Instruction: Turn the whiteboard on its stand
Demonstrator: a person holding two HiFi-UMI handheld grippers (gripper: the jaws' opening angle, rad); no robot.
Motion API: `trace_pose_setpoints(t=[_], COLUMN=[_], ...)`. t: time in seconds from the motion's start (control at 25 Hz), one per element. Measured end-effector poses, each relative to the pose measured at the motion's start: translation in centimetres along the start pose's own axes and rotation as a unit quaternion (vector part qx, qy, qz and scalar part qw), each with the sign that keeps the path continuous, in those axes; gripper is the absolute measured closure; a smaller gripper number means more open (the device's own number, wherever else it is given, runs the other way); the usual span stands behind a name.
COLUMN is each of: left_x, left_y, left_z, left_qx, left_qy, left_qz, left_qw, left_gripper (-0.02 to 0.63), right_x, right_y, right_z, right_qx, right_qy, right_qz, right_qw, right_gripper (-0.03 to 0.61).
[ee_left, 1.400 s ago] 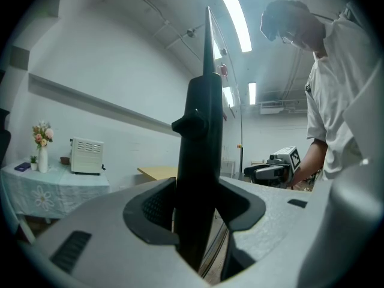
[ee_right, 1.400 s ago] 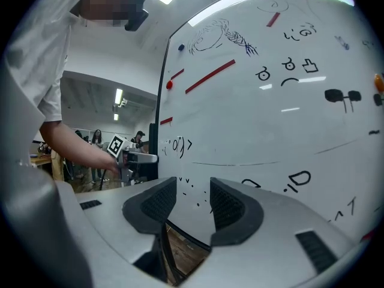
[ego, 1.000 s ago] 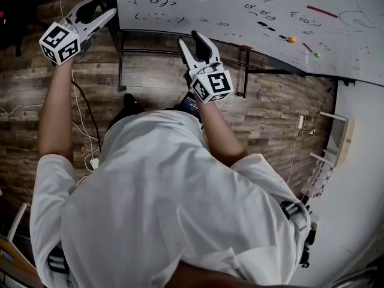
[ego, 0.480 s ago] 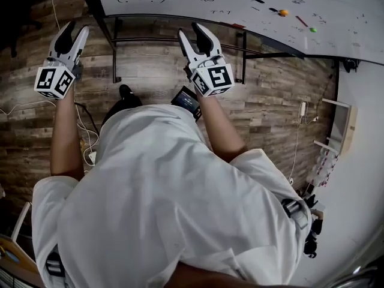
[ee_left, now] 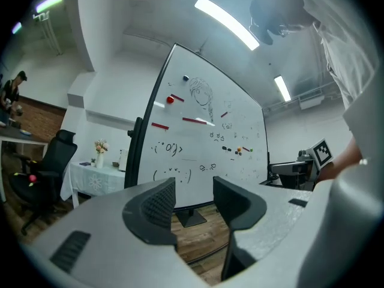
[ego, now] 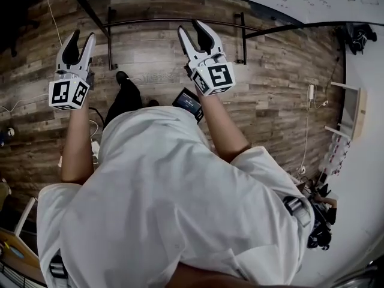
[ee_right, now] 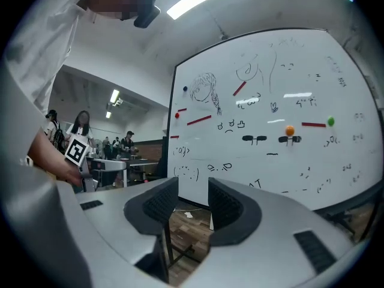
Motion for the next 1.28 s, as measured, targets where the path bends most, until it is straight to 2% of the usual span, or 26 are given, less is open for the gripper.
trace_pose_setpoints(t=[0.2, 0.48, 0.6, 0.8, 1.08, 1.28], left_x=[1.5, -0.1, -0.3, -1.4, -2.4, -1.5], left_y=[6.3, 12.1, 13.8, 18.3, 22.5, 25.2], left_z=[-6.8, -12.9, -12.8, -10.8, -8.6, -8.1], left_qx=[0.002, 0.024, 0.036, 0.033, 0.046, 0.047], left_qy=[-0.009, -0.035, -0.031, -0.033, -0.038, -0.025], left_qz=[0.011, 0.02, 0.018, 0.011, 0.006, 0.013], left_qw=[0.9999, 0.9989, 0.9987, 0.9988, 0.9982, 0.9985], left_gripper=[0.413, 0.413, 0.414, 0.414, 0.414, 0.414], right_x=[1.7, 1.2, 0.5, -0.5, -0.9, -0.9], right_y=[9.0, 16.7, 18.2, 20.2, 20.9, 21.4], right_z=[2.9, 6.9, 9.0, 14.0, 19.4, 22.3], right_qx=[0.016, 0.033, 0.047, 0.07, 0.077, 0.074], right_qy=[-0.004, -0.014, -0.008, 0.002, 0.004, 0.006], right_qz=[0.003, 0.009, 0.012, 0.008, 0.02, 0.015], right_qw=[1.0, 0.999, 0.999, 0.998, 0.997, 0.997], right_gripper=[0.431, 0.44, 0.448, 0.456, 0.457, 0.457])
Point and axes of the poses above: the fingertips, and each gripper's own axes: y backward along the fingers, z to its left, x out of its underside, the point moved 10 cm from there along y, backward along the fingers, and after that the axes turned 3 degrees about -z, right-handed, at the moved point
